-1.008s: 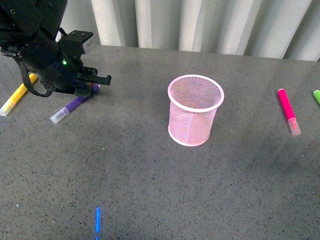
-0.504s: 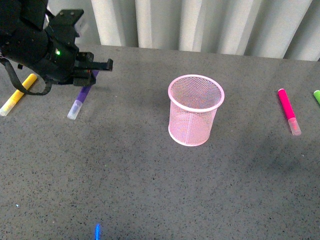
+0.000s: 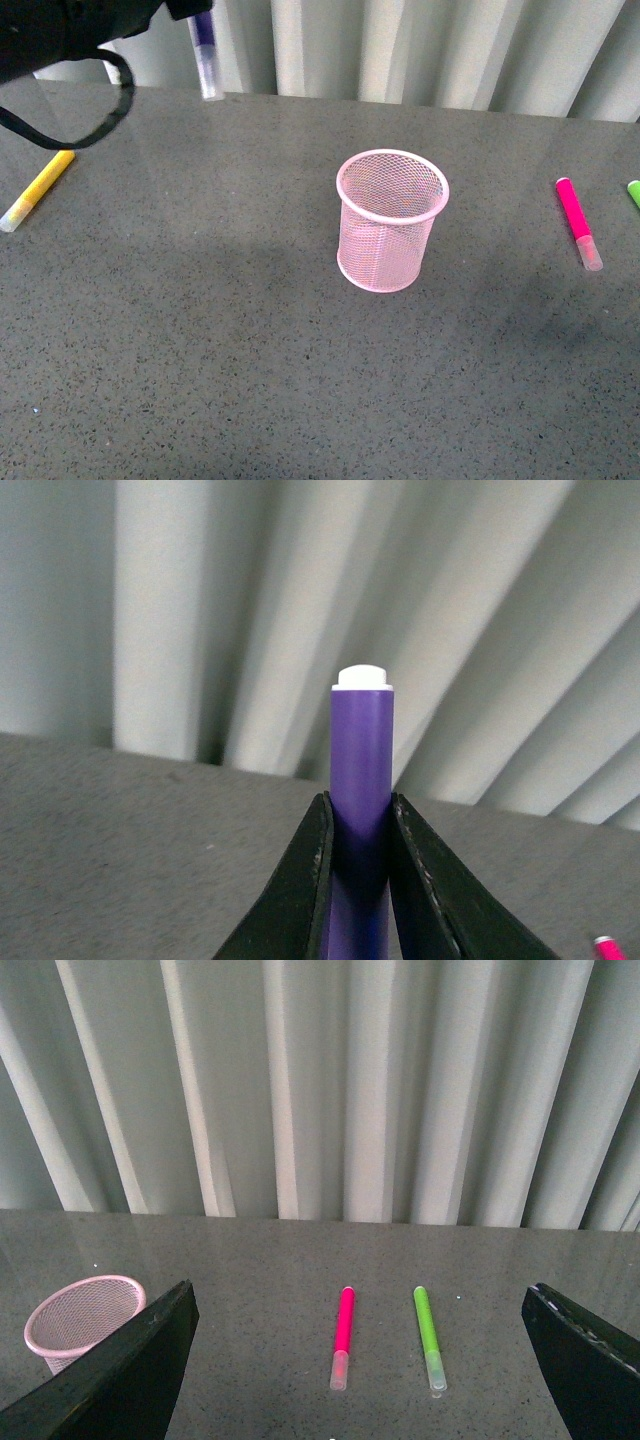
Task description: Insert purple and pink pens into pink cup
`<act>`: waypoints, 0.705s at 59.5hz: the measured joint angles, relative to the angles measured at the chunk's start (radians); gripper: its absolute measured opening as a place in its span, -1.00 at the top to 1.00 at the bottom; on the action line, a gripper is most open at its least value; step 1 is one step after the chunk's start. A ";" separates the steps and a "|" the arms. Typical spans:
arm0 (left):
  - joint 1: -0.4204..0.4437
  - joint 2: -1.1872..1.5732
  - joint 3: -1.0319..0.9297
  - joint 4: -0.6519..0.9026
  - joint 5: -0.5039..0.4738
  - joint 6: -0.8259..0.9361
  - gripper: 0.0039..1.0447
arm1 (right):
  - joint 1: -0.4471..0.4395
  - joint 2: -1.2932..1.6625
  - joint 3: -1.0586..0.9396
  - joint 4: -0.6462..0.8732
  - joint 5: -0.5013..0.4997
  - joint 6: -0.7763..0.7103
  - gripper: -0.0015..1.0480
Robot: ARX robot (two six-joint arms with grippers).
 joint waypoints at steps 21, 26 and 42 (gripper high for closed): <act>-0.299 0.163 0.051 0.232 -0.304 0.057 0.76 | 0.000 0.000 0.000 0.000 0.000 0.000 -0.87; -0.298 0.206 0.084 0.233 -0.315 0.075 0.76 | 0.000 0.000 0.000 0.000 0.000 0.000 -0.87; -0.295 0.274 0.132 0.198 -0.301 0.090 0.76 | 0.000 0.000 0.000 0.000 0.000 0.000 -0.87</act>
